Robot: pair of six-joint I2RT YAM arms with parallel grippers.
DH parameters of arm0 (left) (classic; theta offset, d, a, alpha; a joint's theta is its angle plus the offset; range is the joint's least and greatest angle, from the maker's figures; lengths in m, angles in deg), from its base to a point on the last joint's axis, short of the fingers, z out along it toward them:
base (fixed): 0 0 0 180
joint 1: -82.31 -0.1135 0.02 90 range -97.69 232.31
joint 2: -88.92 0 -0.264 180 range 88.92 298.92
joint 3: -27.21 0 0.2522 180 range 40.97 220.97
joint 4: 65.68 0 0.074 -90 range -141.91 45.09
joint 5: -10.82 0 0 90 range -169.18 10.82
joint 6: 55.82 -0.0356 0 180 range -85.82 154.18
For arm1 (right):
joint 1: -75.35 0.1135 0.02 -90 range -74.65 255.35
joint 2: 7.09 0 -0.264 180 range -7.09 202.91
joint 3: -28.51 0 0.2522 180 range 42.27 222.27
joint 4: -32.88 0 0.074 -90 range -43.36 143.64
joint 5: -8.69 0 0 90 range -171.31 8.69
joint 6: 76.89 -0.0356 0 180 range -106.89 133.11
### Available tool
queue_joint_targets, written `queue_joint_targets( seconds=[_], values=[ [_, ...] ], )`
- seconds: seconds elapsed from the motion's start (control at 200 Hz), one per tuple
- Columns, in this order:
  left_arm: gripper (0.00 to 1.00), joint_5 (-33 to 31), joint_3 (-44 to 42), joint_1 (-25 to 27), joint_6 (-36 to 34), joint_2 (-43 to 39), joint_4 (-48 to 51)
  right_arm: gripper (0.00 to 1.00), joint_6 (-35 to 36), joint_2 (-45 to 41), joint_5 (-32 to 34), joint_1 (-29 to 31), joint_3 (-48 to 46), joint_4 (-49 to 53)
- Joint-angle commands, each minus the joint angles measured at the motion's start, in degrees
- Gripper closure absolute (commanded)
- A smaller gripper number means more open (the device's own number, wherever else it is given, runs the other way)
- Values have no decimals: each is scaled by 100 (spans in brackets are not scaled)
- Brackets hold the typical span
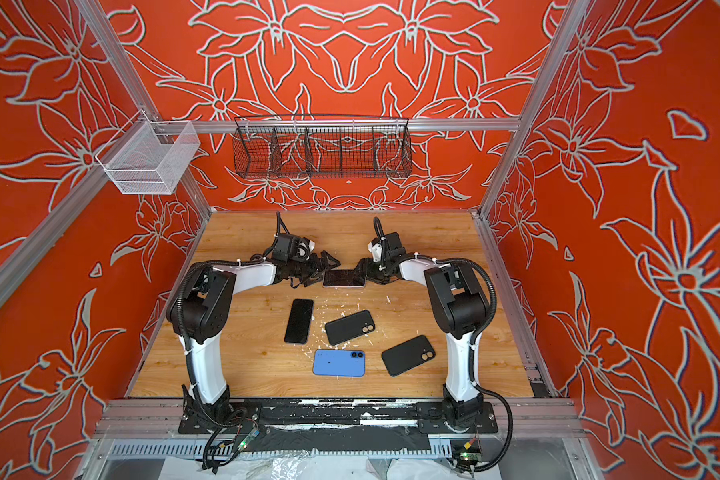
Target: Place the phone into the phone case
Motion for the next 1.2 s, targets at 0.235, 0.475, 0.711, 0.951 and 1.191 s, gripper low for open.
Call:
queue_joint_targets(
  seconds=[0.235, 0.475, 0.711, 0.951, 1.191],
  values=[
    [2, 230, 24, 157, 111, 132, -356, 36, -1146, 108, -1358, 42, -884, -2108],
    [2, 248, 15, 183, 98, 140, -346, 36, -1542, 114, -1664, 48, -1107, -3024],
    [2, 240, -2, 196, 108, 132, -365, 40, -1436, -105, -1541, 20, -1198, -2976],
    [2, 204, -37, 196, 98, 88, -364, 51, -1603, -228, -1313, -115, -1421, -3131],
    [2, 182, -72, 196, 89, 70, -381, 52, -1584, -462, -1266, -255, -1675, -3184]
  ],
)
